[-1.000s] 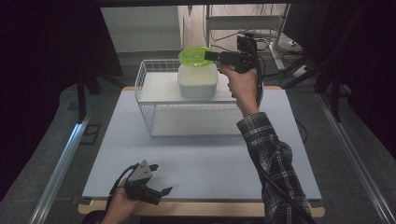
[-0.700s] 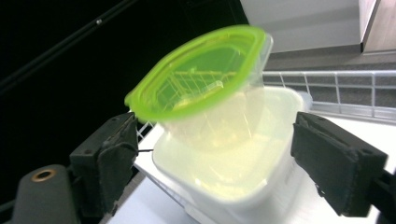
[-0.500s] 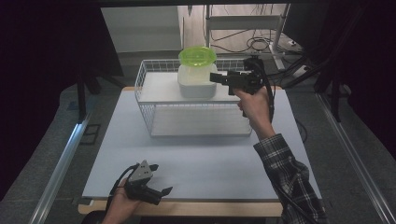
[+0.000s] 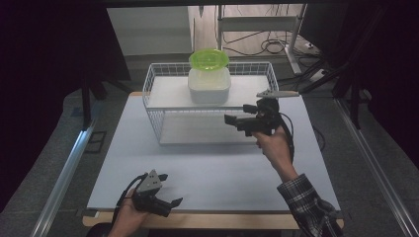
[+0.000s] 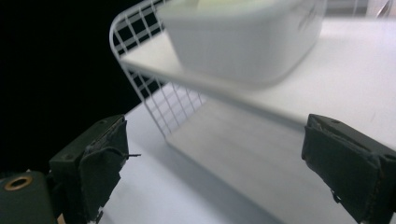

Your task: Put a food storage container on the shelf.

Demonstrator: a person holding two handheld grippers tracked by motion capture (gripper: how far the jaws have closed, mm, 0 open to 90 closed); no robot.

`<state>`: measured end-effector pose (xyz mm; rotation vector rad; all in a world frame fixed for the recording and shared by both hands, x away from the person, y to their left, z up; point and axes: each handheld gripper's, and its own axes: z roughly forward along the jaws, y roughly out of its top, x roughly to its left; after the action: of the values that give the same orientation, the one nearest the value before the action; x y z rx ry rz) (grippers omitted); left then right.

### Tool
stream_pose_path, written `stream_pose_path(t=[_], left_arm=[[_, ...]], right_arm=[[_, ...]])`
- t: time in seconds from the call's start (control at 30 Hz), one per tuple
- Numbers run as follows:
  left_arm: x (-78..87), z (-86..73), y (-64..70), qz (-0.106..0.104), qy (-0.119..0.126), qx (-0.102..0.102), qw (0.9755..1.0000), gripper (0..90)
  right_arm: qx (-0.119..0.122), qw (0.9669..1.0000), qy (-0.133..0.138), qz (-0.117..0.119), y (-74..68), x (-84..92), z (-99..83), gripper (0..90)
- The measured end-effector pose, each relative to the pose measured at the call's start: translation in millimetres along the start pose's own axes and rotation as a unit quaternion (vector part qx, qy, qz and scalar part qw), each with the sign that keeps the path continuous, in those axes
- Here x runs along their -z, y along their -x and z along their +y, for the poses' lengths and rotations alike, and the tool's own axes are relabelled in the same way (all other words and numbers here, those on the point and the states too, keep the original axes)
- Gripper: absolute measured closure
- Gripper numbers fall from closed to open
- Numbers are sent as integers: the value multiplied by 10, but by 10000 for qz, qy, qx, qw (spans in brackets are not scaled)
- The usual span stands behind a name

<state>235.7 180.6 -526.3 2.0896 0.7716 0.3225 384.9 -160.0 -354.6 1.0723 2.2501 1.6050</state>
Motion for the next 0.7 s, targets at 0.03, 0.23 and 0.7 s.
stream_pose_path(t=[0.03,0.23,0.7], left_arm=[[1,0,0,1,0,-2,10000,39],[-2,-1,0,1,-8,-4,10000,38],[-11,-3,8,-24,-37,2,10000,38]], right_arm=[[52,10000,-44,-6,-8,0,-61,72],[226,9994,-261,-66,-12,19,-401,61],[413,9965,-686,-238,54,130,-1053,50]])
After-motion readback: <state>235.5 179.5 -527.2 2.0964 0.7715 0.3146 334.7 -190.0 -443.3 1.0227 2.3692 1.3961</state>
